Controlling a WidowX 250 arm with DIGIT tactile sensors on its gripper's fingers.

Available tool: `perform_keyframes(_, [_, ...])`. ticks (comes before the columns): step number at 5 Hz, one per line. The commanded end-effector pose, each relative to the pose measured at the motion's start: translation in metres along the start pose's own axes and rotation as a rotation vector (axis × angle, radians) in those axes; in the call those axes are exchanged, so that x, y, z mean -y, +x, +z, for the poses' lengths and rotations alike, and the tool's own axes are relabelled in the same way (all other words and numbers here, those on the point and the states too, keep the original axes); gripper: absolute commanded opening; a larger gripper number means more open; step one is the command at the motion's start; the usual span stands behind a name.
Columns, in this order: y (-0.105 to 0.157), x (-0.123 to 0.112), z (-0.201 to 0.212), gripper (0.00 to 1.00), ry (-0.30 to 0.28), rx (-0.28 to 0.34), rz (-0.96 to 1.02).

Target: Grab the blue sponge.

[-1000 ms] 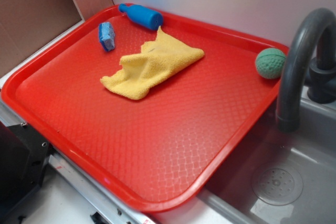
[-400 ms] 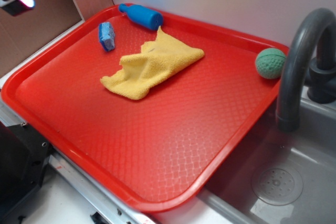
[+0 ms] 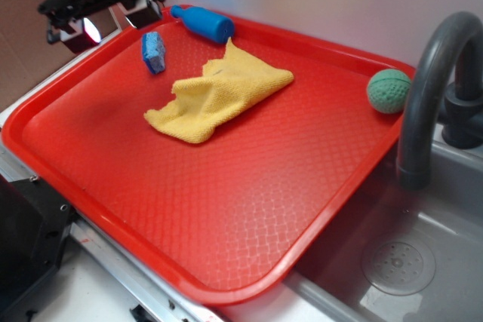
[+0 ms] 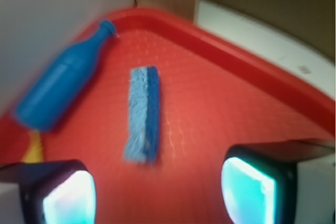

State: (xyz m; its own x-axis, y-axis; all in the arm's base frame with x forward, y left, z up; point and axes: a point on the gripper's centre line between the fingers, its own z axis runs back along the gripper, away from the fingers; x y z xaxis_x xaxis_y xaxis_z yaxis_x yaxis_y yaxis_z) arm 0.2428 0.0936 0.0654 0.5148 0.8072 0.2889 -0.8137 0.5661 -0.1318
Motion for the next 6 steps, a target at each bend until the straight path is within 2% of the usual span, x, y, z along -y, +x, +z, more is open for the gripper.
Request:
perform_keyframes(1, [0.025, -0.002, -0.04, 1.0, 0.026, -0.031, 0.013])
perform_keyframes(2, [0.02, 0.003, -0.051, 1.0, 0.016, -0.06, -0.011])
perform_keyframes(3, [0.014, 0.006, -0.053, 0.0, 0.043, -0.058, -0.038])
perform_keyframes(4, [0.007, 0.01, -0.033, 0.0, 0.016, -0.083, -0.109])
perform_keyframes(5, [0.003, 0.017, 0.003, 0.0, -0.044, -0.175, -0.294])
perform_keyframes(6, [-0.002, 0.023, 0.051, 0.0, -0.093, -0.218, -0.452])
